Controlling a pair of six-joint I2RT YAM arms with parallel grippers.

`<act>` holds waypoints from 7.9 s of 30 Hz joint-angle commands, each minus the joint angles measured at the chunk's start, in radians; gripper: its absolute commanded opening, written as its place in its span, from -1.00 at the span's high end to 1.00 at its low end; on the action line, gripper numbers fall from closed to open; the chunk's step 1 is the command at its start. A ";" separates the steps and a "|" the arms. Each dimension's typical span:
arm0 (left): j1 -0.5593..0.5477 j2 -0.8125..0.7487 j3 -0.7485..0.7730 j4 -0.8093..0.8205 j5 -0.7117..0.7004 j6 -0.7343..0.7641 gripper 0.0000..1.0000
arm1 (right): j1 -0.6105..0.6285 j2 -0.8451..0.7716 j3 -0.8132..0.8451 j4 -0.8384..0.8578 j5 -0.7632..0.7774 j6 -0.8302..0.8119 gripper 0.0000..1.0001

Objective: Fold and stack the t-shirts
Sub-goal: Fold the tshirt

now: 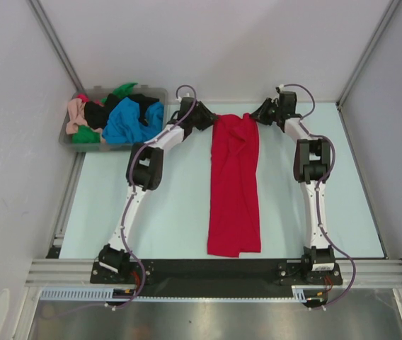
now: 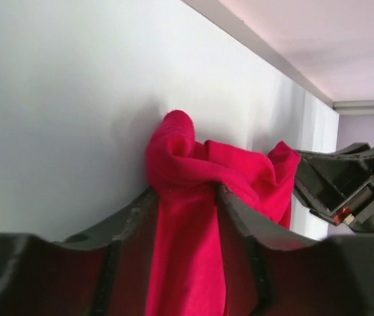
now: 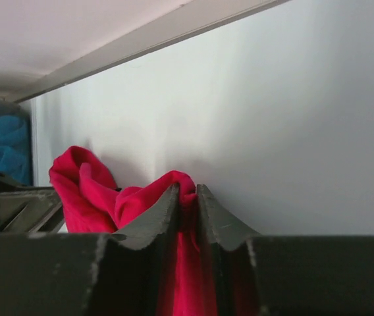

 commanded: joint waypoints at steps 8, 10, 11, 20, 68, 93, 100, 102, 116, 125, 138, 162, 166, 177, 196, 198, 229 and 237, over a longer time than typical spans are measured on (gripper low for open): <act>0.042 0.093 0.141 0.185 -0.034 -0.052 0.57 | 0.025 0.023 0.059 0.240 -0.008 -0.030 0.65; 0.048 0.103 0.152 0.199 -0.042 -0.044 0.58 | 0.025 0.039 0.068 0.265 -0.002 -0.019 0.63; 0.051 0.107 0.165 0.198 -0.042 -0.043 0.58 | 0.023 0.046 0.079 0.271 -0.002 -0.015 0.63; 0.060 -0.020 0.140 0.114 0.067 0.089 -0.71 | 0.003 -0.059 0.096 0.057 0.016 -0.139 -0.99; -0.598 -1.523 -1.892 0.037 -0.082 -0.324 -0.37 | 0.362 -1.811 -1.960 -0.404 0.156 0.287 -0.07; -0.699 -1.319 -1.781 -0.035 -0.094 -0.333 0.45 | 0.391 -1.793 -1.980 -0.404 0.194 0.258 0.55; -0.699 -1.302 -1.750 -0.054 -0.100 -0.302 1.00 | 0.394 -1.788 -1.971 -0.410 0.181 0.248 1.00; -0.697 -1.327 -1.737 -0.089 -0.123 -0.290 1.00 | 0.394 -1.785 -1.951 -0.422 0.180 0.234 1.00; -0.466 -1.410 -1.459 -0.222 -0.113 0.041 1.00 | 0.278 -1.576 -1.560 -0.366 0.116 0.091 1.00; -0.308 -1.147 -1.100 -0.281 -0.071 0.330 1.00 | 0.172 -1.264 -1.277 -0.221 0.063 -0.012 1.00; -0.207 -0.855 -0.888 -0.269 -0.024 0.407 1.00 | 0.147 -0.900 -1.031 -0.137 0.026 -0.045 1.00; -0.141 -0.621 -0.635 -0.336 -0.065 0.489 0.90 | 0.114 -0.710 -0.851 -0.233 0.133 -0.053 1.00; -0.134 -0.649 -0.594 -0.354 -0.077 0.517 -0.31 | 0.109 -0.721 -0.799 -0.261 0.127 -0.075 0.18; -0.205 -1.133 -0.921 -0.341 -0.102 0.424 -0.97 | 0.213 -1.096 -1.005 -0.329 0.220 -0.180 -0.99; -0.280 -1.083 -1.382 0.009 -0.007 0.176 -0.33 | 0.206 -1.195 -1.415 -0.114 0.181 -0.228 -0.04; -0.280 -1.028 -1.358 0.006 -0.008 0.193 -0.22 | 0.212 -1.154 -1.398 -0.112 0.180 -0.240 -0.02; -0.248 -0.916 -1.240 -0.153 -0.105 0.371 1.00 | 0.120 -1.086 -1.334 -0.220 0.211 -0.358 1.00; -0.274 -1.034 -1.348 -0.143 -0.076 0.325 1.00 | 0.192 -1.175 -1.484 -0.223 0.159 -0.227 1.00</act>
